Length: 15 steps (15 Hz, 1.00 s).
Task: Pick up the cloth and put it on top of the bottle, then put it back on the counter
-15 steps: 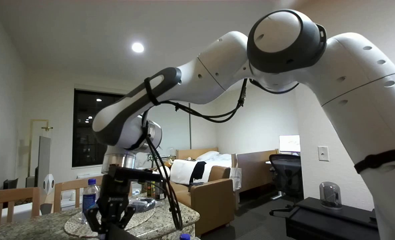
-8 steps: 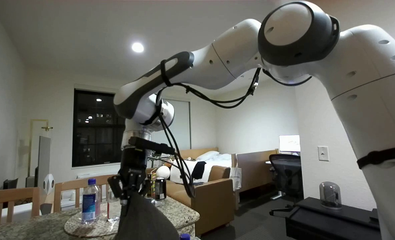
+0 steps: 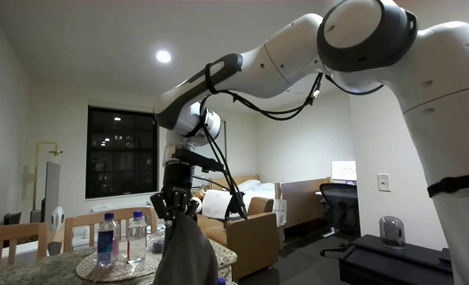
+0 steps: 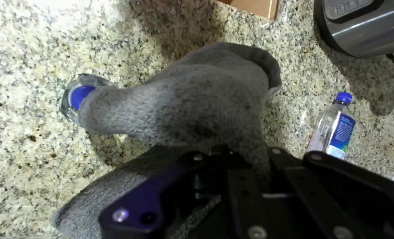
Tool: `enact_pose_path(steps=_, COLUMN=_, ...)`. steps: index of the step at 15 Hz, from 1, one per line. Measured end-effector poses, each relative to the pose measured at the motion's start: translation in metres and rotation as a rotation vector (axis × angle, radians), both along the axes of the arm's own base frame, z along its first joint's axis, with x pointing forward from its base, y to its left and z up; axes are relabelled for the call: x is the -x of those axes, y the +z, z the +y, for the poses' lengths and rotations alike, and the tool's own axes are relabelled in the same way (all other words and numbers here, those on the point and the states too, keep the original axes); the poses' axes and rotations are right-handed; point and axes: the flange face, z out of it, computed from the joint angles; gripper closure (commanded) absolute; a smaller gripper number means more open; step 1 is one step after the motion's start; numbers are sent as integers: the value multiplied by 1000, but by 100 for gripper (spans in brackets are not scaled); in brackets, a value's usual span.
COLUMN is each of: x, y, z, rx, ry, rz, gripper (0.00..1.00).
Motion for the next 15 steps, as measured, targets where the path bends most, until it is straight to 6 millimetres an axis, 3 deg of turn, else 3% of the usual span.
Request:
enact_pose_path(steps=5, x=7, y=8, z=-18, rx=-21, ry=43, rz=-15, gripper=90)
enact_pose_path(steps=11, x=18, y=25, z=-53, rx=-25, ry=-6, rz=-40, gripper=91)
enact_pose_path(steps=15, x=23, y=25, z=-55, rx=-24, ry=-7, rz=-38, gripper=91)
